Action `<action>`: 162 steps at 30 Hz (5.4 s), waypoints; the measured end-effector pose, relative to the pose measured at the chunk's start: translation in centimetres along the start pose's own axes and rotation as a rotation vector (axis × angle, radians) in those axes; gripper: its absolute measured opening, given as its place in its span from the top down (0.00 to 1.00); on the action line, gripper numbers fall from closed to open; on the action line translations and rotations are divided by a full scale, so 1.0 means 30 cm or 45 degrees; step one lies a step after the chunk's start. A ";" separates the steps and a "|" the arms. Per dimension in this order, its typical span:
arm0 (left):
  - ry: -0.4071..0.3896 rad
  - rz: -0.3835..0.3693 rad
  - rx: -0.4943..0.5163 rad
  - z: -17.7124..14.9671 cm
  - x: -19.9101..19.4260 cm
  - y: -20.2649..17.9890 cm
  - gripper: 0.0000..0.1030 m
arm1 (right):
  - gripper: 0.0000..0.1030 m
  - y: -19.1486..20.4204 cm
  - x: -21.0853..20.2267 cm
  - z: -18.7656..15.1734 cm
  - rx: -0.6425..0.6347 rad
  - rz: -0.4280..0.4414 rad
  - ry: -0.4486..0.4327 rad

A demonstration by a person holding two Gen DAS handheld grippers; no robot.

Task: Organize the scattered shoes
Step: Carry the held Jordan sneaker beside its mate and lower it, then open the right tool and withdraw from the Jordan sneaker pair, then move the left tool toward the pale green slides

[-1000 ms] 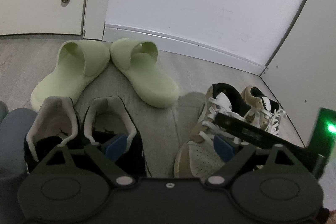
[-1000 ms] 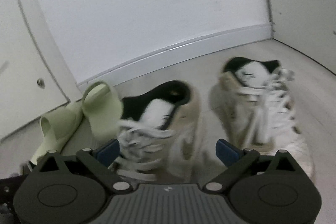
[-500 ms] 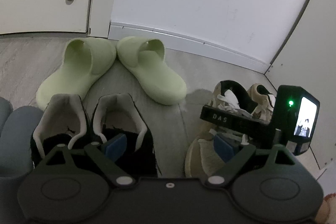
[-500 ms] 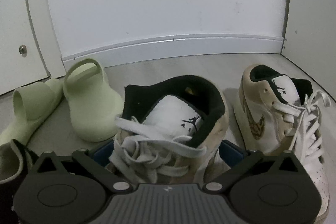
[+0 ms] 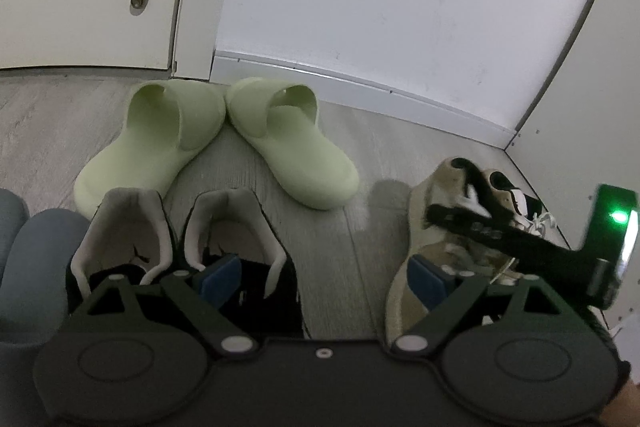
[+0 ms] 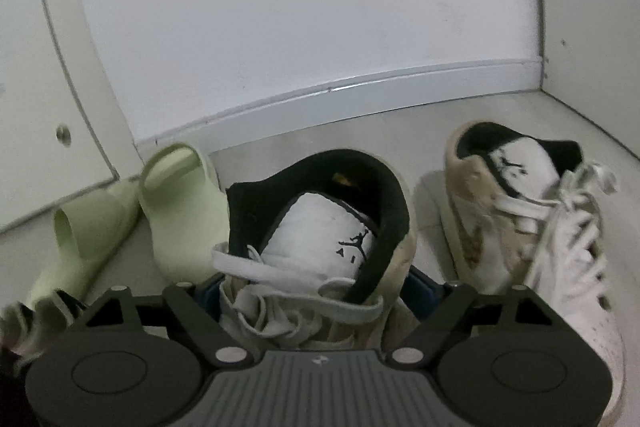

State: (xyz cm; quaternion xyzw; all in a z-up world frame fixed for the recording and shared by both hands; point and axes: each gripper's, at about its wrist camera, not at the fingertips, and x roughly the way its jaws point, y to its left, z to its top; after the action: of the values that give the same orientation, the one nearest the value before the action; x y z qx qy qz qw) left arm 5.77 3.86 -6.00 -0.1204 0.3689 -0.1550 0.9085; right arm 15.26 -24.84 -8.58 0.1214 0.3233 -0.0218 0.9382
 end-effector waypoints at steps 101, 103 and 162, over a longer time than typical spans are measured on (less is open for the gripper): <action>-0.026 -0.044 -0.021 0.012 -0.004 0.000 0.12 | 0.11 0.044 -0.092 -0.005 -0.317 0.154 0.322; -0.025 -0.044 -0.017 0.012 -0.003 -0.003 0.12 | 0.07 0.039 -0.131 0.021 -0.297 0.184 0.276; 0.268 0.202 0.097 0.467 0.779 0.163 0.54 | 0.00 -0.044 0.023 0.195 -0.206 0.238 0.053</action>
State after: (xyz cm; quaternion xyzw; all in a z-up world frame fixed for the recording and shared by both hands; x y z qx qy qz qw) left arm 32.51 1.18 -12.62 -0.0392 0.4644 -0.1083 0.8781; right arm 19.15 -27.51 -4.82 0.0754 0.3305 0.0946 0.9360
